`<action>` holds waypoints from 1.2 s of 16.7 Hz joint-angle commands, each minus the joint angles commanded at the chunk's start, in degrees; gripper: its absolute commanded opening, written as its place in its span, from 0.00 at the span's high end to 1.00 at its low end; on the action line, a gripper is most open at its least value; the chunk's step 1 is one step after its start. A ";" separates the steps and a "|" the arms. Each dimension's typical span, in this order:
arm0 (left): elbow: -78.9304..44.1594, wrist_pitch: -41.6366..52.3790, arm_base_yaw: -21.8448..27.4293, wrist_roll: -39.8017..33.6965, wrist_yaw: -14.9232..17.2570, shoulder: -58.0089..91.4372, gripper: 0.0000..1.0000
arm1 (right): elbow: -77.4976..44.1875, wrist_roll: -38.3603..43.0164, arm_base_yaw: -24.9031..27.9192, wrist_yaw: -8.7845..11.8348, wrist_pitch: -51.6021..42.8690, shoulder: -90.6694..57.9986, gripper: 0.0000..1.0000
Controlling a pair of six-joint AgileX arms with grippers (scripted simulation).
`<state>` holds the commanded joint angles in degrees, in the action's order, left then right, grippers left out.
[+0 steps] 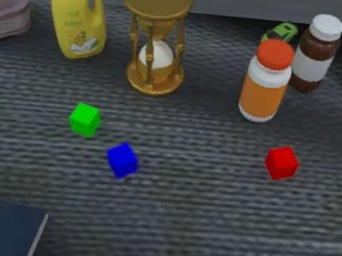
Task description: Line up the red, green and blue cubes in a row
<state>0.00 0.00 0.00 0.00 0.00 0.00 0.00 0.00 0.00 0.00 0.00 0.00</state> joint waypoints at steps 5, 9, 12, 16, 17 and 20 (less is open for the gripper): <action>0.00 0.00 0.00 0.00 0.00 0.00 0.00 | -3.44 0.19 0.95 0.13 -2.40 -3.53 0.00; 0.00 0.00 0.00 0.00 0.00 0.00 0.00 | -15.23 0.80 3.64 0.16 -10.25 -16.75 0.00; 0.00 0.00 0.00 0.00 0.00 0.00 0.00 | -27.36 1.35 6.30 0.04 -18.45 -32.79 0.00; 0.00 0.00 0.00 0.00 0.00 0.00 0.00 | -45.05 2.06 10.33 -0.12 -30.94 -58.42 0.00; 0.00 0.00 0.00 0.00 0.00 0.00 0.00 | -49.43 2.23 11.36 -0.15 -34.13 -64.75 0.00; 0.00 0.00 0.00 0.00 0.00 0.00 0.00 | -61.99 2.75 14.37 -0.21 -43.30 -82.10 0.00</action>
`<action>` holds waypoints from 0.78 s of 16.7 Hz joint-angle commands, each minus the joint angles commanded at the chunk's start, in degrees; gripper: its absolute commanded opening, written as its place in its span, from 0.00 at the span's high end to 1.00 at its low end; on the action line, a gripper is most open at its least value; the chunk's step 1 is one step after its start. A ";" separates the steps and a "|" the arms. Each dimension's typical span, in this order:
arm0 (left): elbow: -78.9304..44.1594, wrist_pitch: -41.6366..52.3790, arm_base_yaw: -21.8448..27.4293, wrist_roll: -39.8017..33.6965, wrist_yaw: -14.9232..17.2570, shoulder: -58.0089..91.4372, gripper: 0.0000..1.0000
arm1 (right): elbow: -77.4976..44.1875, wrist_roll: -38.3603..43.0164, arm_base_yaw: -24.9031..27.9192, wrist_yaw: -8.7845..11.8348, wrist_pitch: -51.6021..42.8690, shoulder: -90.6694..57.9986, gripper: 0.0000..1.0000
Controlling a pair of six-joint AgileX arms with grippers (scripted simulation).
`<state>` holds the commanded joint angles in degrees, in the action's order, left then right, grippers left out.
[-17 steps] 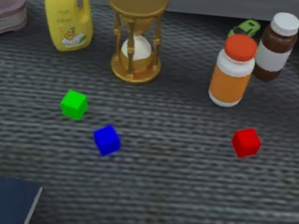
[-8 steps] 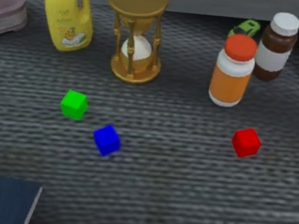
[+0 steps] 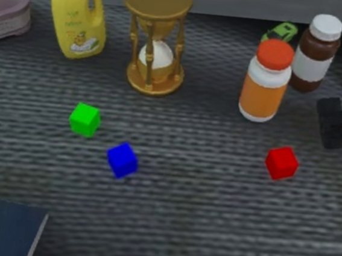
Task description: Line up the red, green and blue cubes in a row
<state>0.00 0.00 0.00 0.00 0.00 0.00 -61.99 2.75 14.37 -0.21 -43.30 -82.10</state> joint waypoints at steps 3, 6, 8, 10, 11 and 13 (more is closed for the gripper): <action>0.00 0.00 0.00 0.00 0.00 0.00 0.00 | -11.34 0.51 2.68 0.00 -7.95 -14.45 0.00; 0.00 0.00 0.00 0.00 0.00 0.00 0.00 | -20.81 0.95 4.80 0.03 -14.08 -26.39 0.00; 0.00 0.00 0.00 0.00 0.00 0.00 0.00 | -25.54 1.17 5.84 0.06 -16.96 -32.23 0.00; 0.00 0.00 0.00 0.00 0.00 0.00 0.00 | -28.70 1.31 6.53 0.09 -18.80 -35.77 0.00; 0.00 0.00 0.00 0.00 0.00 0.00 0.00 | -29.58 1.35 6.72 0.09 -19.28 -36.68 0.00; 0.00 0.00 0.00 0.00 0.00 0.00 0.00 | -29.97 1.37 6.79 0.09 -19.49 -37.07 0.00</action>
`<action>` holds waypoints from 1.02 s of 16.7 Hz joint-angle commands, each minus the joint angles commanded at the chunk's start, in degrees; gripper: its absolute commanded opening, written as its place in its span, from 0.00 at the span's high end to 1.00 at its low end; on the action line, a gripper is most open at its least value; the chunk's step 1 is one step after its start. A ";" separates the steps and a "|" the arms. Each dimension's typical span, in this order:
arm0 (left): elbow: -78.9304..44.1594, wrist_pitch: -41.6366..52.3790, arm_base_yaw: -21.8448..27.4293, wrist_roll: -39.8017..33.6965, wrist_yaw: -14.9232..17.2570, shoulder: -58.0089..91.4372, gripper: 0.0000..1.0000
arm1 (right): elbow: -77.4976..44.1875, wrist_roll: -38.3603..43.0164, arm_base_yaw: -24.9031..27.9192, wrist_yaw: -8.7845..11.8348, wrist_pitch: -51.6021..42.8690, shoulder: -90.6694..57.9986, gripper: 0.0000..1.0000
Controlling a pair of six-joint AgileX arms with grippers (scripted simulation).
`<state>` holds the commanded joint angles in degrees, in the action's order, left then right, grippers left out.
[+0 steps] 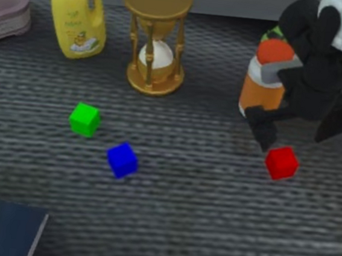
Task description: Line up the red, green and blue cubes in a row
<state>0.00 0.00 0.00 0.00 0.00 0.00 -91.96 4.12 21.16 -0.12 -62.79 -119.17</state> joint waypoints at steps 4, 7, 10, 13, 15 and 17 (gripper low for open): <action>0.00 0.00 0.00 0.00 0.00 0.00 0.00 | 0.30 -0.04 -0.28 0.00 0.30 0.06 0.00; 0.00 0.00 0.00 0.00 0.00 0.00 0.00 | 2.77 -0.10 -0.11 -0.01 4.28 -1.66 0.00; 0.00 0.00 0.00 0.00 0.00 0.00 0.00 | 6.64 0.06 -0.03 -0.04 11.81 -4.72 0.00; 0.00 0.00 0.00 0.00 0.00 0.00 0.00 | 9.59 0.17 0.07 -0.06 16.93 -7.19 0.00; 0.00 0.00 0.00 0.00 0.00 0.00 0.00 | 9.93 0.19 0.09 -0.07 17.46 -7.53 0.00; 0.00 0.00 0.00 0.00 0.00 0.00 0.00 | 9.93 0.19 0.09 -0.07 17.46 -7.53 0.00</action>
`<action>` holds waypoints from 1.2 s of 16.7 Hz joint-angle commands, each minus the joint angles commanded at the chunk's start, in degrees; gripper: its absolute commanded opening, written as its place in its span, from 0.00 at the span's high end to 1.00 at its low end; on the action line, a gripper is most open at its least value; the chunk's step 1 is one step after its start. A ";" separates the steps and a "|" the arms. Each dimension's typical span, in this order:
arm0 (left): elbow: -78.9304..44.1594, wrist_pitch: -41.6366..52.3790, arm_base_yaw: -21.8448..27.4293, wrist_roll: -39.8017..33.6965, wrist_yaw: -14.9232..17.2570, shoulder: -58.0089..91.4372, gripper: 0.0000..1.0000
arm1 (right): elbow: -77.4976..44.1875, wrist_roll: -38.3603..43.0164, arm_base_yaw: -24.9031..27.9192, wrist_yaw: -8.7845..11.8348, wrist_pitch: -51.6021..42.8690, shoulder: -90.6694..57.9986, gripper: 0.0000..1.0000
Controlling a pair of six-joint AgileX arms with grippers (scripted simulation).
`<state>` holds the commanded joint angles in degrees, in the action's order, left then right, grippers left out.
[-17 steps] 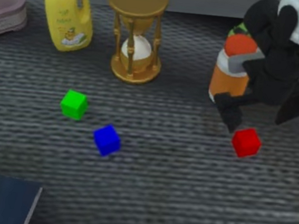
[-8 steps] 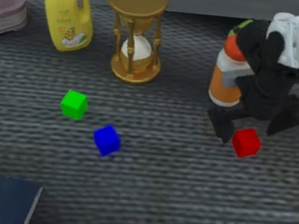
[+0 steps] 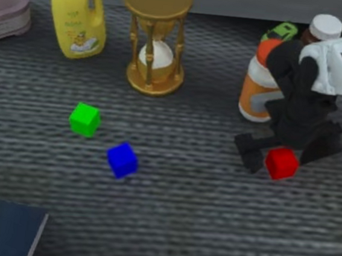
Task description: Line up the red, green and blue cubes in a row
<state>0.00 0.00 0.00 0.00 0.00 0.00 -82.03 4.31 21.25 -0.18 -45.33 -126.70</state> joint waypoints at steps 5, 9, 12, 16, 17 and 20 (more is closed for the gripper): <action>0.00 0.00 0.00 0.00 0.00 0.00 0.00 | 0.00 0.00 0.00 0.00 0.00 0.00 0.38; 0.00 0.00 0.00 0.00 0.00 0.00 0.00 | 0.00 0.00 0.00 0.00 0.00 0.00 0.68; 0.00 0.00 0.00 0.00 0.00 0.00 0.00 | 0.00 0.00 0.00 0.00 0.00 0.00 0.90; 0.00 0.00 0.00 0.00 0.00 0.00 0.00 | 0.00 0.00 0.00 0.00 0.00 0.00 1.00; 0.00 0.00 0.00 0.00 0.00 0.00 0.00 | 0.00 0.00 0.00 0.00 0.00 0.00 1.00; 0.00 0.00 0.00 0.00 0.00 0.00 0.00 | 0.00 0.00 0.00 0.00 0.00 0.00 1.00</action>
<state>0.00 0.00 0.00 0.00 0.00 0.00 -82.03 4.31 21.25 -0.18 -45.33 -126.70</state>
